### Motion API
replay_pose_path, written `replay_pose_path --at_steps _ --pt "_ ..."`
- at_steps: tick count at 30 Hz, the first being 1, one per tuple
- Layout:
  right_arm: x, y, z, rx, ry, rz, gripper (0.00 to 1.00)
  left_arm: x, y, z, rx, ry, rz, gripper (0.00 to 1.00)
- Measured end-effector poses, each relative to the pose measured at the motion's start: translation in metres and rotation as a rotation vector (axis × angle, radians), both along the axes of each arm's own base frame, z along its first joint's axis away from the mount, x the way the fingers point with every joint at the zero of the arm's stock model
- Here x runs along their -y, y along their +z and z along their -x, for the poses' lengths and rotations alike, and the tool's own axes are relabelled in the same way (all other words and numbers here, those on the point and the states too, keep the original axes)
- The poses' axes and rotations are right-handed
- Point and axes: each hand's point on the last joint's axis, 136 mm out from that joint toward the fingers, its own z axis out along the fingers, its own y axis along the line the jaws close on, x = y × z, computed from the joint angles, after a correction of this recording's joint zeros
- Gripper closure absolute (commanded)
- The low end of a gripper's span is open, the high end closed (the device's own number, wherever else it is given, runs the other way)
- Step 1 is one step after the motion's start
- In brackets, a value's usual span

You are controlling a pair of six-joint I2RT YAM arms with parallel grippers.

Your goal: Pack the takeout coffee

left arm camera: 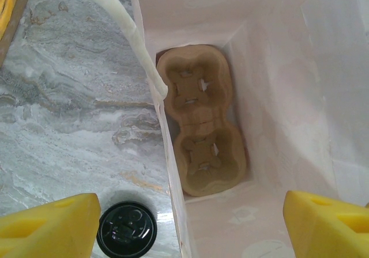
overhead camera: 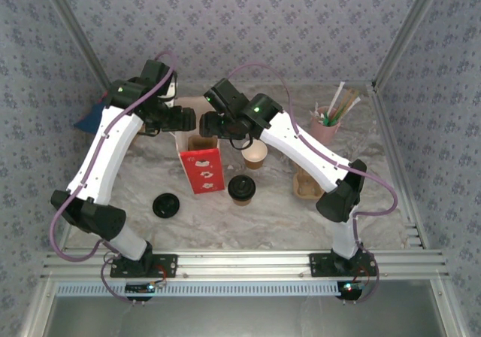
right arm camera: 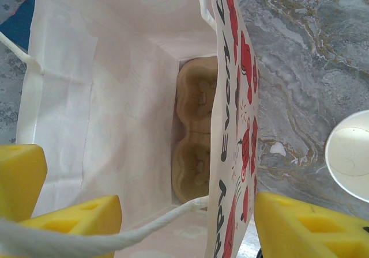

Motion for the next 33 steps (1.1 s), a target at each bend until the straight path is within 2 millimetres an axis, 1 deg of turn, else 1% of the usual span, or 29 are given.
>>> replay_pose_path --at_steps 2,3,5,7,10,14,16,19,22,25,28,33 --pt "0.000 0.000 0.000 0.000 0.000 0.000 0.34 0.000 0.002 0.001 0.003 -0.001 0.003 0.16" --pt "0.000 0.000 0.000 0.000 0.000 0.000 0.31 0.000 0.003 0.002 0.006 -0.001 0.005 0.16" --pt "0.000 0.000 0.000 0.001 0.003 0.002 0.29 -0.001 0.005 0.003 0.012 -0.001 0.008 0.16" --pt "0.000 0.000 0.000 0.003 0.006 0.005 0.23 -0.001 0.008 0.005 0.017 0.005 0.013 0.16" --pt "0.000 -0.001 0.001 0.006 0.011 0.013 0.23 -0.002 0.014 0.008 0.023 0.019 0.023 0.16" --pt "0.001 0.001 0.004 0.015 0.022 0.018 0.14 -0.002 0.032 0.012 0.071 0.037 0.029 0.15" --pt "0.003 0.001 0.007 0.019 0.030 0.025 0.05 0.000 0.041 0.018 0.096 0.039 0.024 0.15" --pt "0.007 0.006 0.014 0.035 0.047 0.029 0.01 0.003 0.056 0.027 0.131 0.041 0.008 0.15" --pt "0.014 0.014 0.022 0.057 0.056 0.026 0.00 0.008 0.069 0.038 0.163 0.034 -0.011 0.15" --pt "0.021 0.024 0.027 0.085 0.059 0.012 0.00 0.015 0.077 0.047 0.181 0.021 -0.022 0.15" --pt "0.032 0.030 0.034 0.105 0.053 0.003 0.00 0.023 0.079 0.051 0.180 0.011 -0.035 0.16" --pt "0.049 0.036 0.042 0.131 0.037 -0.004 0.00 0.038 0.073 0.050 0.160 -0.006 -0.069 0.16"
